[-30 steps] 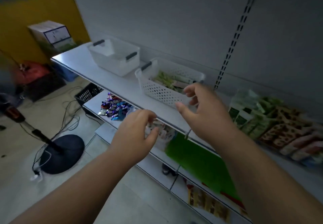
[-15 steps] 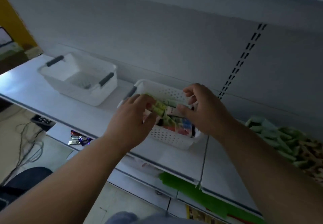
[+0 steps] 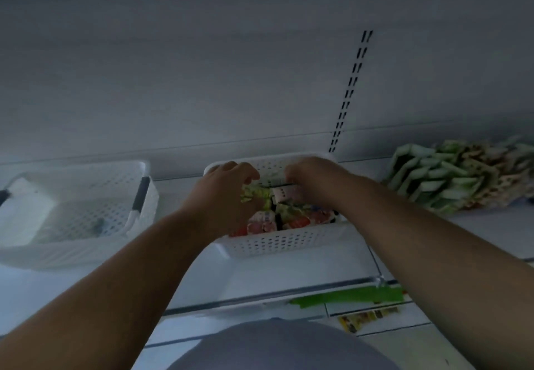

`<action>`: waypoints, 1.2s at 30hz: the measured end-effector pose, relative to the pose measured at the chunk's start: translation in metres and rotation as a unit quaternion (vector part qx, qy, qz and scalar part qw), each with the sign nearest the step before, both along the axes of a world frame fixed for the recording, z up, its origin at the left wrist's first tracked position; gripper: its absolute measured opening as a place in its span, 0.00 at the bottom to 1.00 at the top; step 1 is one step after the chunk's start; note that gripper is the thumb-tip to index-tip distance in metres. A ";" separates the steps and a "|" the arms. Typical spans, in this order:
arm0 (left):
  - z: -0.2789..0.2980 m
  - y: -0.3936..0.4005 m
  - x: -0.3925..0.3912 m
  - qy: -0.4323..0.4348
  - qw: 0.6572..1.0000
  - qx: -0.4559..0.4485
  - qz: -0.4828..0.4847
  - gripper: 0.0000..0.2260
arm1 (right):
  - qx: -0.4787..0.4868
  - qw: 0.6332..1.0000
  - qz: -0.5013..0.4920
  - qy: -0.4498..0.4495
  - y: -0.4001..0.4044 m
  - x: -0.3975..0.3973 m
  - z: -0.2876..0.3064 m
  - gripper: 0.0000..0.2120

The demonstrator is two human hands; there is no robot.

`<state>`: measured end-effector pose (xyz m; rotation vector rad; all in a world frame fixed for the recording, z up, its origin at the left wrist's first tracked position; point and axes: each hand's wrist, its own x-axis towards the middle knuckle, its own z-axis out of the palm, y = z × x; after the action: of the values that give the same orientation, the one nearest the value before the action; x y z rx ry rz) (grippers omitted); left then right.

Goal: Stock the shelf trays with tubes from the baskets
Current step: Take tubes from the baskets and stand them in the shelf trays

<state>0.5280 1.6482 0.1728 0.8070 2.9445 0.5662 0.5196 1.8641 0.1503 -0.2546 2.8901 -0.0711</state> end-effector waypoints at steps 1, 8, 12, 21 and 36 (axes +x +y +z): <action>-0.002 -0.001 -0.002 -0.004 1.000 0.001 -0.004 0.21 | 0.021 1.000 -0.001 -0.011 -0.003 -0.001 0.001 0.09; -0.004 -0.005 -0.005 -0.045 0.998 -0.018 -0.028 0.18 | 0.072 0.996 -0.008 0.057 -0.015 0.006 0.007 0.10; -0.002 -0.005 -0.005 -0.067 0.997 -0.036 -0.033 0.14 | -0.140 0.969 -0.058 0.194 -0.002 0.033 0.032 0.10; 0.002 0.021 -0.016 -0.133 0.956 -0.230 -0.122 0.13 | -0.312 0.903 -0.134 0.264 -0.024 0.094 0.047 0.12; 0.000 0.015 0.000 -0.116 0.985 -0.059 -0.110 0.05 | -0.365 0.869 -0.178 0.281 -0.021 0.121 0.045 0.10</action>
<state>0.5281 1.6631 0.1728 0.9649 2.6064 0.4342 0.6409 1.8431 0.1956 0.1834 3.2822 -1.3808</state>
